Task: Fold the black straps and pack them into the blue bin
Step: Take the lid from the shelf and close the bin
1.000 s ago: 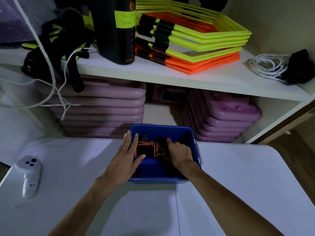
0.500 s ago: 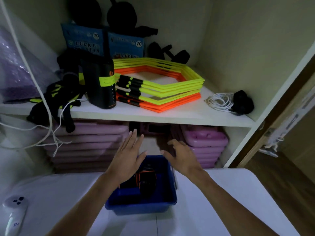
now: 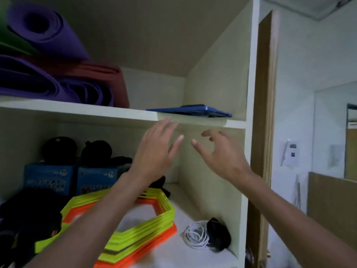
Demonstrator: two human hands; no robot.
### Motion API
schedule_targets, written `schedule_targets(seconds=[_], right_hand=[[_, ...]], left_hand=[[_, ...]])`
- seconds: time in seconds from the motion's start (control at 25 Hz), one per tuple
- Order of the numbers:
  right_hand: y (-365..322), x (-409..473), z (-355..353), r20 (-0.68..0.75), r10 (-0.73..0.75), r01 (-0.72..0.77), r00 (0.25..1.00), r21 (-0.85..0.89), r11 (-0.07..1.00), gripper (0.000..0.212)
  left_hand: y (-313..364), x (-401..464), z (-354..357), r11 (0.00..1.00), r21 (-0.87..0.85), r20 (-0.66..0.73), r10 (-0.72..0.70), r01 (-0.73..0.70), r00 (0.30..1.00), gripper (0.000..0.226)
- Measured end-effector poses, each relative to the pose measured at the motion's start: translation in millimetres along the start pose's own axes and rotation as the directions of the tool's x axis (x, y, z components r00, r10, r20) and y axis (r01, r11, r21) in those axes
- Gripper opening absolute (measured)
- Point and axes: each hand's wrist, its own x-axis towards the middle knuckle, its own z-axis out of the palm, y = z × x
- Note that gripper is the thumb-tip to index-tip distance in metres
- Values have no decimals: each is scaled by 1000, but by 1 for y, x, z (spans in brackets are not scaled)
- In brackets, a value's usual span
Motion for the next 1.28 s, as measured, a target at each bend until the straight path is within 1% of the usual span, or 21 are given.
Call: schedule_targets(seconds=[0.08, 0.12, 0.2, 0.24, 0.28, 0.32, 0.36, 0.4, 0.44, 0.56, 0.64, 0.72, 0.76, 0.8, 0.88, 0.92, 1.0, 1.04, 1.16, 1.24, 1.28], right_hand=[[-1, 30, -38, -141, -6, 4, 990, -15, 1000, 43], [-1, 44, -53, -213, -18, 15, 977, -16, 1000, 42], [2, 73, -76, -283, -21, 9, 959, -44, 999, 43], [4, 91, -81, -258, -3, -18, 966, -79, 997, 41], [3, 109, -82, -198, 33, -58, 980, -121, 991, 41], [3, 129, -80, -114, 76, -94, 991, -159, 983, 43], [0, 145, -75, -19, 126, -127, 992, -187, 974, 48], [-5, 159, -68, 73, 170, -152, 983, -211, 966, 50], [-11, 167, -59, 162, 204, -164, 965, -230, 959, 50], [-17, 181, -29, 334, 266, -180, 904, -269, 946, 36], [-10, 182, -12, 377, 291, -197, 880, -268, 943, 40], [1, 181, -1, 362, 278, -228, 890, -175, 958, 53], [9, 179, 3, 337, 266, -240, 903, -117, 964, 57], [16, 176, 5, 310, 240, -225, 920, -83, 971, 53], [28, 168, 10, 254, 159, -150, 954, -55, 987, 27], [34, 163, 12, 213, 119, -114, 970, -34, 993, 19], [39, 147, 17, 94, 27, -29, 995, 22, 999, 19], [40, 138, 19, 20, -18, 17, 1000, 46, 999, 20], [39, 104, 32, -142, -54, 77, 988, 159, 984, 24], [35, 74, 50, -141, -12, 47, 990, 242, 969, 34], [31, 57, 59, -117, -3, 31, 993, 241, 970, 40]], left_hand=[[1, 51, -7, 999, 7, -180, 35, -34, 983, 38], [-3, 75, -10, 1000, -11, -232, 26, -29, 972, 33], [-16, 123, -10, 999, -48, -234, -19, 7, 972, 31], [-25, 144, -9, 997, -51, -170, -63, 55, 983, 31], [-31, 164, -7, 990, -53, -52, -131, 128, 990, 32], [-35, 181, -5, 976, -53, 108, -206, 213, 972, 35], [-36, 195, -2, 957, -43, 276, -265, 287, 924, 39], [-37, 205, 2, 945, -15, 403, -292, 325, 867, 43], [-38, 211, 6, 943, 19, 474, -301, 333, 827, 48], [-42, 216, 25, 948, 44, 559, -286, 316, 778, 58], [-48, 212, 39, 944, 53, 601, -291, 326, 744, 63], [-56, 207, 47, 948, 93, 618, -295, 306, 728, 65], [-59, 205, 50, 951, 111, 609, -294, 287, 737, 63], [-61, 203, 51, 956, 122, 593, -287, 268, 753, 61], [-61, 198, 55, 974, 122, 541, -226, 190, 810, 55], [-59, 194, 57, 985, 128, 507, -164, 115, 846, 50], [-54, 184, 61, 988, 155, 469, -52, -24, 882, 34], [-51, 174, 61, 987, 150, 462, -24, -51, 886, 31], [-38, 131, 56, 990, 141, 366, -28, -26, 930, 36], [-36, 90, 47, 991, 137, 283, -53, 14, 958, 34], [-35, 68, 42, 993, 118, 256, -60, 30, 965, 36]])
